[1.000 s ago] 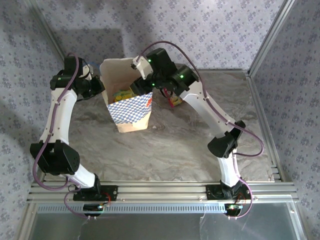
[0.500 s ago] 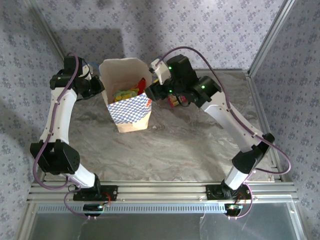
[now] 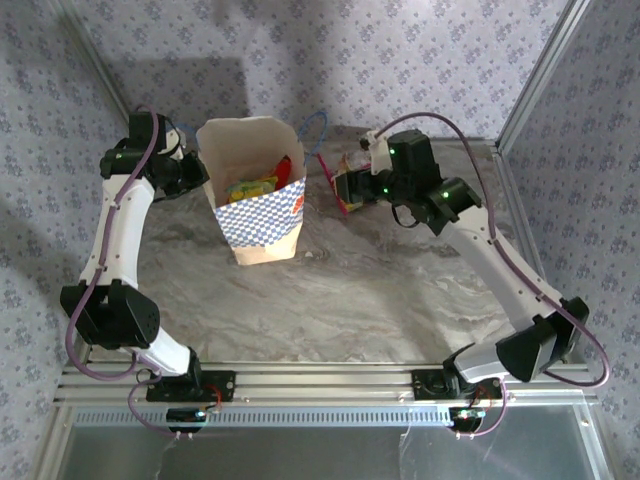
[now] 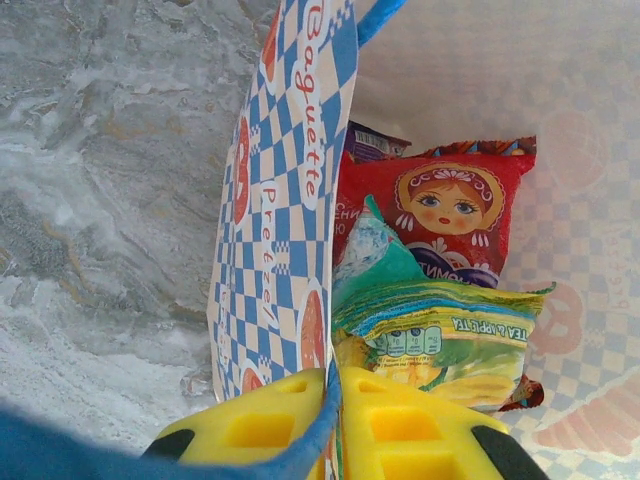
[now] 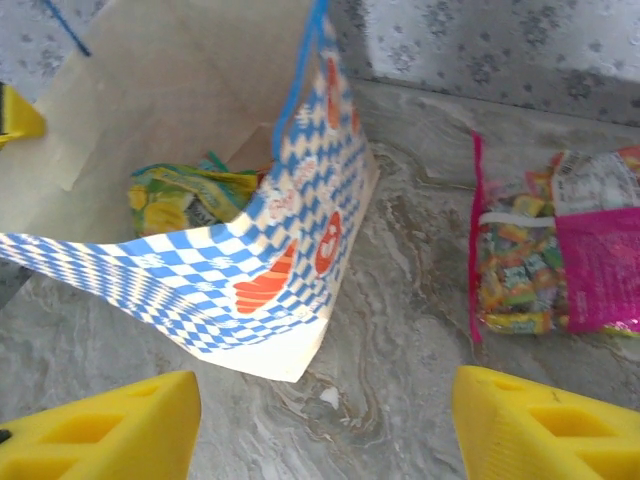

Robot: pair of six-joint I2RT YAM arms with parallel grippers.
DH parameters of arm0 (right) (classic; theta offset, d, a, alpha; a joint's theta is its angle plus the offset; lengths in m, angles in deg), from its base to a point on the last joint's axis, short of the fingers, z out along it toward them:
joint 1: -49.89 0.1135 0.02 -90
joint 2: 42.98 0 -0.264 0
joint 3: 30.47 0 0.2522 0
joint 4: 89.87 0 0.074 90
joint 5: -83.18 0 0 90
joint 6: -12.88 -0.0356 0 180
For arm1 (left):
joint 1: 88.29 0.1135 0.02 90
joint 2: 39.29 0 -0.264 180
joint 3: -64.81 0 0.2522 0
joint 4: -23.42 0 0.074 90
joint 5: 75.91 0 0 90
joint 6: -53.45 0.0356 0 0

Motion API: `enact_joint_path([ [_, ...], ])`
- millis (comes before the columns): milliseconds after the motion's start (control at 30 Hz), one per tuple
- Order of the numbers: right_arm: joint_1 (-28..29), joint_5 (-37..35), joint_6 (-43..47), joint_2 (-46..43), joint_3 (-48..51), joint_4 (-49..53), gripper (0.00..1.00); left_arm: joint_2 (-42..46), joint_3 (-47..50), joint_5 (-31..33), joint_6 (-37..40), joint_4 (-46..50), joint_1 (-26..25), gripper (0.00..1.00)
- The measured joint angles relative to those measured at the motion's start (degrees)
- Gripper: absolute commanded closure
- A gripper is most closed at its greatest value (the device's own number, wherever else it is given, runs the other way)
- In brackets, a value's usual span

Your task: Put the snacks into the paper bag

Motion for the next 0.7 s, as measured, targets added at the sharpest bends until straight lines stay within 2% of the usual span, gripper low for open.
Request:
enact_joint_path([
  [33,-0.6,0.0,-1.0,-0.5,0.9,-0.4,0.27,0.0,0.0,0.1,0.0,0.0,0.0,0.89],
  [167,-3.8,0.0,-5.7,-2.8,5.9,-3.2,0.14,0.0,0.0,0.1,0.0,0.0,0.0,0.88],
  [700,-11.2,-3.7,-22.6,-3.3,17.3,-11.9,0.03,0.0,0.0,0.5,0.0,0.0,-0.1,0.86],
])
